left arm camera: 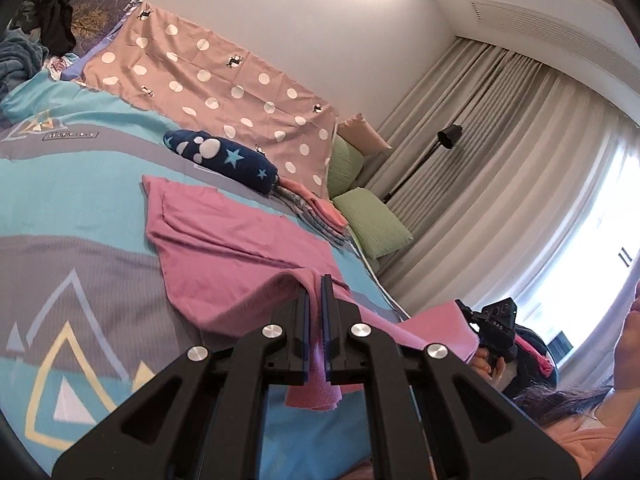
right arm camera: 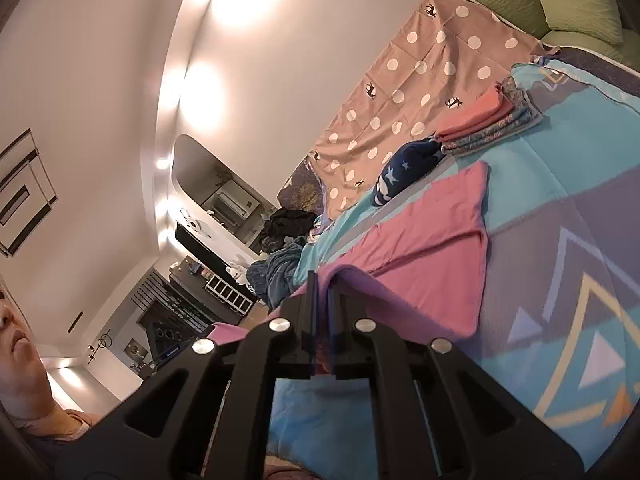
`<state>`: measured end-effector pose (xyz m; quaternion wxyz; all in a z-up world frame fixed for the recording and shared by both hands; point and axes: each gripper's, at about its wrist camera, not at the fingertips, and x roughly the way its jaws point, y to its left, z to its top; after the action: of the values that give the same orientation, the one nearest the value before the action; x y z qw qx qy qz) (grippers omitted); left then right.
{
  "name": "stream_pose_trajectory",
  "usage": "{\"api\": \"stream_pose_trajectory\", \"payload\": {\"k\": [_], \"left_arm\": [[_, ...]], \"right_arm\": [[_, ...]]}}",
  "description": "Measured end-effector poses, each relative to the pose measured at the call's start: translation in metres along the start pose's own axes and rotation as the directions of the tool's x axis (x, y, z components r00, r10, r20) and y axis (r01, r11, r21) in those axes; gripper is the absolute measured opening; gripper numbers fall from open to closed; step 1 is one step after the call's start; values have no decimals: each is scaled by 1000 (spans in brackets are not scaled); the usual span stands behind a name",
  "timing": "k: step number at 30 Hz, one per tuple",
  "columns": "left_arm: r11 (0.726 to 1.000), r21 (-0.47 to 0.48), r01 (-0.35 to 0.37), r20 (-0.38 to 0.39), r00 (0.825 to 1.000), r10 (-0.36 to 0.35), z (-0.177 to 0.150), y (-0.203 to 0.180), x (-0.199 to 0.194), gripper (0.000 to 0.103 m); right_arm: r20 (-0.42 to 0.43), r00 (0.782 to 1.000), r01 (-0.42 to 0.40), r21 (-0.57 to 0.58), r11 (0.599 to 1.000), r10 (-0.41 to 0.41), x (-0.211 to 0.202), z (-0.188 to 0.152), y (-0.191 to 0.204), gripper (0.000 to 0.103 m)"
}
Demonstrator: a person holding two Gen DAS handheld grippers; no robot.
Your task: Fold small clothes
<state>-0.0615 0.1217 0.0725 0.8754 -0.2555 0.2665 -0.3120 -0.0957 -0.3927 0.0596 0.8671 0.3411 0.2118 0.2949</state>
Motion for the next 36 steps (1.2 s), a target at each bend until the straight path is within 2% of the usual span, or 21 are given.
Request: {"api": "stream_pose_trajectory", "payload": {"k": [9,16,24,28,29,31,33,34,36], "left_arm": [[999,-31,-44,3,999,45,42,22,29,4],[998,-29,-63,-11,998,63,77,36,60,4],[995,-40,-91,-57,994,88,125,72,123,4],[989,-86,-119,-97,989,111,142,109,161,4],[985,-103,-136,-111,986,125,146,126,176,4],[974,-133,-185,-123,978,169,151,154,199,7],[960,-178,-217,-141,971,194,151,181,217,14],[950,-206,-236,-157,966,206,149,195,225,15],[937,-228,-265,-187,956,224,143,211,235,15]], "right_arm": [[-10,1000,22,-30,999,-22,49,45,-8,4],[-31,995,95,-4,995,-96,96,85,-33,4],[-99,976,193,-4,981,-193,169,131,-66,4],[-133,946,296,-15,955,-295,214,148,-98,4],[-152,920,361,-30,932,-361,230,151,-112,5],[-208,851,487,-27,873,-482,260,149,-145,9],[-253,818,538,18,843,-517,277,143,-172,12],[-261,813,546,33,837,-520,279,140,-179,24],[-247,820,537,19,844,-516,279,133,-183,37]]}}
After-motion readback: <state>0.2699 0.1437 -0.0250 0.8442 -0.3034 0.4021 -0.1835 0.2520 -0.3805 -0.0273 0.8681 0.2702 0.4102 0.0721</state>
